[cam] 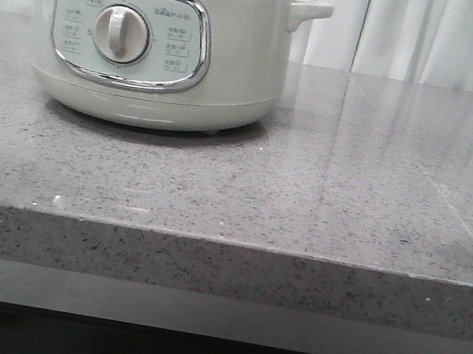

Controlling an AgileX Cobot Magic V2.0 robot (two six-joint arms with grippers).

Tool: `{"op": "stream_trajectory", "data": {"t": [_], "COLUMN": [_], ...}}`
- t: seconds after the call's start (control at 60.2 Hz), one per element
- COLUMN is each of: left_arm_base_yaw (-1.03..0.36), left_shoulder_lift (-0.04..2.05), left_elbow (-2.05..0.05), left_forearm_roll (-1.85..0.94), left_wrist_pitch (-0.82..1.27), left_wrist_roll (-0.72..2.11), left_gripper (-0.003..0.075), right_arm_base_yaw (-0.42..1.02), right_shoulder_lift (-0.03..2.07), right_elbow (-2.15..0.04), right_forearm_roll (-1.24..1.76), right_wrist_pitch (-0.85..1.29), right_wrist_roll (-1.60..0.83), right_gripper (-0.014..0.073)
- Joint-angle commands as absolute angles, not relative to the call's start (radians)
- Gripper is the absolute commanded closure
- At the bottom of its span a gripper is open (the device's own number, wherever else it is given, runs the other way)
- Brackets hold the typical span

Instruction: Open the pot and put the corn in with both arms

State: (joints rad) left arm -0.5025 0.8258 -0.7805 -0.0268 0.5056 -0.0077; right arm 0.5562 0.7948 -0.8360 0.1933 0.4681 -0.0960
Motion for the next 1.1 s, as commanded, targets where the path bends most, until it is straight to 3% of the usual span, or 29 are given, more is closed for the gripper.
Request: {"op": "stream_trajectory", "data": {"t": [0.0, 0.282, 0.615, 0.864, 1.08], "left_arm_base_yaw": [-0.505, -0.316, -0.08, -0.046, -0.046], "left_shoulder_lift": [0.812, 0.54, 0.159, -0.012, -0.023], "left_elbow": [-0.784, -0.453, -0.15, 0.022, 0.019], "left_forearm_roll": [-0.037, -0.033, -0.086, -0.086, -0.086], "left_wrist_pitch": [0.404, 0.08, 0.047, -0.09, -0.061], "left_wrist_roll": [-0.007, -0.007, -0.007, -0.007, -0.007], "left_gripper": [0.0741, 0.0741, 0.0741, 0.0741, 0.0741], "right_arm_base_yaw": [0.554, 0.554, 0.554, 0.554, 0.554], "right_shoulder_lift": [0.795, 0.795, 0.795, 0.795, 0.795], "right_elbow": [-0.86, -0.86, -0.86, -0.86, -0.86], "right_forearm_roll": [0.193, 0.193, 0.193, 0.193, 0.193], "right_wrist_pitch": [0.399, 0.404, 0.404, 0.404, 0.406], "right_wrist_roll": [-0.103, -0.103, -0.103, -0.103, -0.103], "right_gripper": [0.0662, 0.0662, 0.0662, 0.0662, 0.0662]}}
